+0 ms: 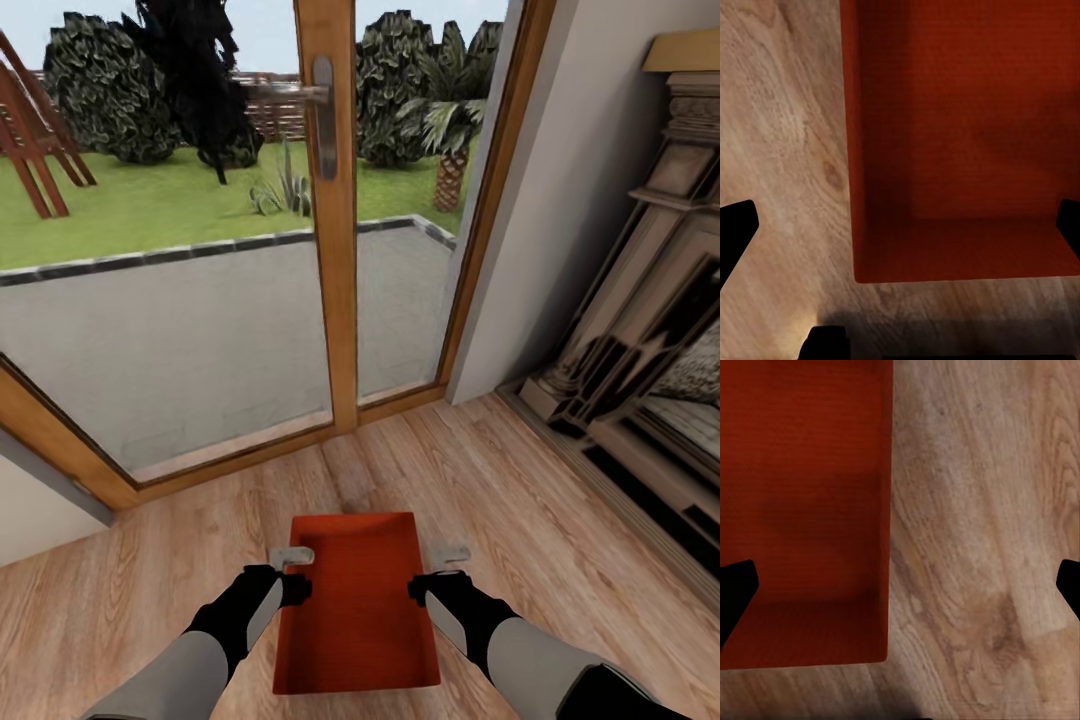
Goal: Move the two storage containers from the living room to the garage. In the garage, place one container on the floor and stack the other container on top of it (either order is fine).
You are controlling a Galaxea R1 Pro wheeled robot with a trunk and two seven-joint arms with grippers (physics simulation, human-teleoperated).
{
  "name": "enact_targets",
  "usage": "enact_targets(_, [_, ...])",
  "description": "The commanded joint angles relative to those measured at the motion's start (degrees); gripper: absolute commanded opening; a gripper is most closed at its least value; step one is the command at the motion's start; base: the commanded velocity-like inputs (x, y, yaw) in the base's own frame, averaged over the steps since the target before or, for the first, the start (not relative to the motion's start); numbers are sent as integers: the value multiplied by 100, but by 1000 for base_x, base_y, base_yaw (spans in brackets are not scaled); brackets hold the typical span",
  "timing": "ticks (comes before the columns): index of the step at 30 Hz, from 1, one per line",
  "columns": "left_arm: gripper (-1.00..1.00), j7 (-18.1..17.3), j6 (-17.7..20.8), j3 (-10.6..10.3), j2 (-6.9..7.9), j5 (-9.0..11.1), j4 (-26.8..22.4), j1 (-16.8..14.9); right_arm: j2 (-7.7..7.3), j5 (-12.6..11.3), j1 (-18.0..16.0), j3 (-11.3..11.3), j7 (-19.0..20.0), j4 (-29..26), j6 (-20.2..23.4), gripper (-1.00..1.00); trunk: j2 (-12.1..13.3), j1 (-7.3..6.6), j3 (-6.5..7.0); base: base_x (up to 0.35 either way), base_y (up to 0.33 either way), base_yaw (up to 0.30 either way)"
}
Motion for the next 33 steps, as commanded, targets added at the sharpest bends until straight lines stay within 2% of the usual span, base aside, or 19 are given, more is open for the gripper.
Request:
enact_targets(1, [100,34,29,-11,-1,41,-10,1,-6,-40,-3,48,-33,-5,55,100,-44,22,-23,0,0,0])
enact_targets(5, [100,29,31,-12,-1,42,-5,1,-8,-97,-3,41,-27,33,237,100,-204,110,-94,0,0,0])
enact_targets(8, [100,22,35,-12,4,47,-2,-1,-17,-294,-3,40,-26,56,521,100,-324,176,-148,0,0,0])
enact_targets(14, [100,19,43,-6,8,59,67,-1,-23,-362,-3,39,-17,53,298,100,-565,308,-256,0,0,0])
enact_targets(23, [100,24,277,14,14,82,70,0,-20,-358,-3,39,-17,43,244,100,-926,505,-418,0,0,0])
enact_targets(33, [100,55,284,23,17,76,15,0,-12,-354,-3,42,-15,42,196,100,-1327,725,-597,0,0,0])
